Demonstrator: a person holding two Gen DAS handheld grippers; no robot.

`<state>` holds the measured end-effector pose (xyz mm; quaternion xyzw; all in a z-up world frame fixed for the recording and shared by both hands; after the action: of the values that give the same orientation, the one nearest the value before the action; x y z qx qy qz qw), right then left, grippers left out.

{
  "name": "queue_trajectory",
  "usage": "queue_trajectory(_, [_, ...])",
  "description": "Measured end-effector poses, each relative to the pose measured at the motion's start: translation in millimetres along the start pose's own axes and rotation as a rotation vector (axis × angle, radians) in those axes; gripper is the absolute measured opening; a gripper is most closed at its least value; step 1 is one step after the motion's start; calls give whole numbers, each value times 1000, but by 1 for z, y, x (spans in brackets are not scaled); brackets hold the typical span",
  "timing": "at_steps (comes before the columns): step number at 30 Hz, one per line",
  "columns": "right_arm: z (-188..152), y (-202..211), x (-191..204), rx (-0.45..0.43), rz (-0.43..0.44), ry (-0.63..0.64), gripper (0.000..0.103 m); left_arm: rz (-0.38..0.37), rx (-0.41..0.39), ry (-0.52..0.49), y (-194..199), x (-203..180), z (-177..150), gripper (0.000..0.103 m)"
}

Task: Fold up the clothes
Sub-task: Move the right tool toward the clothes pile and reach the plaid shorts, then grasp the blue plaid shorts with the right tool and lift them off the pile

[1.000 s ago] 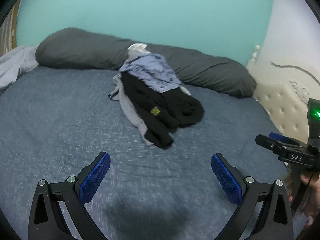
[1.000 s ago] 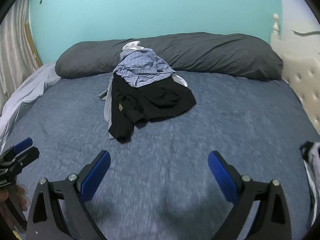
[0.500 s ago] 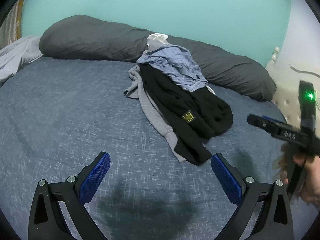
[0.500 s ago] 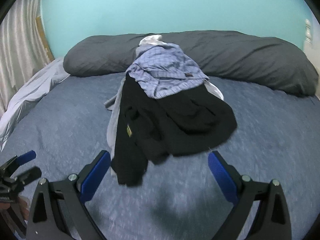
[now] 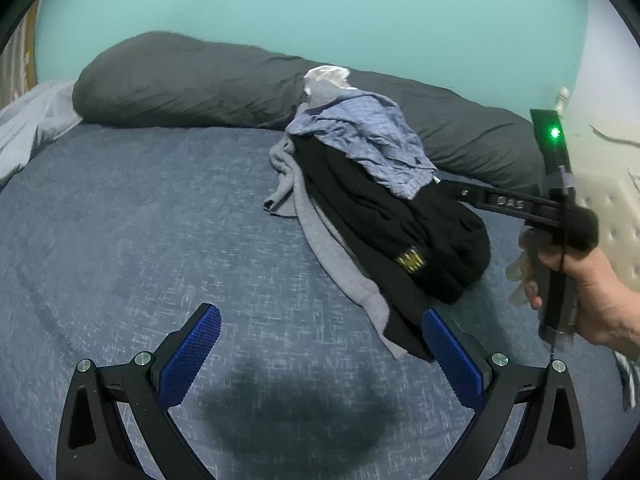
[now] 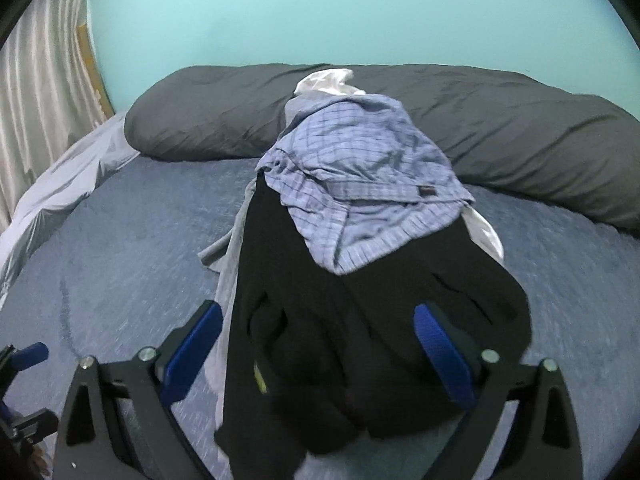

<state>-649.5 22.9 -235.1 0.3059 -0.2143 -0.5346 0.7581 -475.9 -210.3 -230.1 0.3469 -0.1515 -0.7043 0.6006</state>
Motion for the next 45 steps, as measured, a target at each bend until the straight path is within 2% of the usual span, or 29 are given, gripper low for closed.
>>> queue_trajectory(1, [3, -7, 1, 8, -3, -3, 80, -1, -1, 12, -1, 4, 3, 103])
queue_trajectory(9, [19, -68, 5, 84, -27, 2, 59, -4, 4, 16, -17, 21, 11, 103])
queue_trajectory(10, [18, -75, 7, 96, -29, 10, 55, -10, 8, 23, -19, 23, 10, 103])
queue_trajectory(11, [18, -82, 8, 108, -25, 13, 45, -15, 12, 29, -21, 25, 10, 103])
queue_trajectory(13, [17, -91, 9, 115, -28, 18, 37, -22, 13, 39, -21, 29, 7, 103])
queue_trajectory(15, [17, -99, 11, 117, -18, 26, 33, -26, 8, 46, -19, 33, 4, 103])
queue_trajectory(17, [18, -103, 12, 105, -14, 39, 20, -29, 4, 53, -17, 36, 1, 103])
queue_trajectory(19, [19, -104, 11, 99, -7, 44, 13, -32, 0, 59, -14, 39, -2, 103])
queue_trajectory(20, [19, -101, 11, 93, -1, 40, 5, -28, -1, 59, -12, 39, -3, 103])
queue_trajectory(24, [21, -79, 9, 42, 12, 23, 4, -15, -3, 59, -1, 39, -11, 103])
queue_trajectory(32, [22, 13, 8, -87, 104, -24, 4, -1, -9, 131, 38, 34, -49, 103])
queue_trajectory(40, [21, 133, 17, -232, 214, -49, 4, 3, -47, 111, 92, -1, -92, 103])
queue_trajectory(45, [1, 203, 27, -304, 299, -53, 4, -15, -79, 107, 121, -21, -118, 103])
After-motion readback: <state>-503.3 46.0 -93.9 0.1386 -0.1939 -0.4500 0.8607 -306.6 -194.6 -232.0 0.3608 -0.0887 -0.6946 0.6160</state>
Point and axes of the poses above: each gripper's, at about its wrist camera, not at the fingertips, and y roughly against the way its jaws point, x to its left, z to its top, the point moved 2 cm from there along -y, roughly the way its jaws point, and after that the axes turned 8 degrees about -z, right-handed, at the moved point
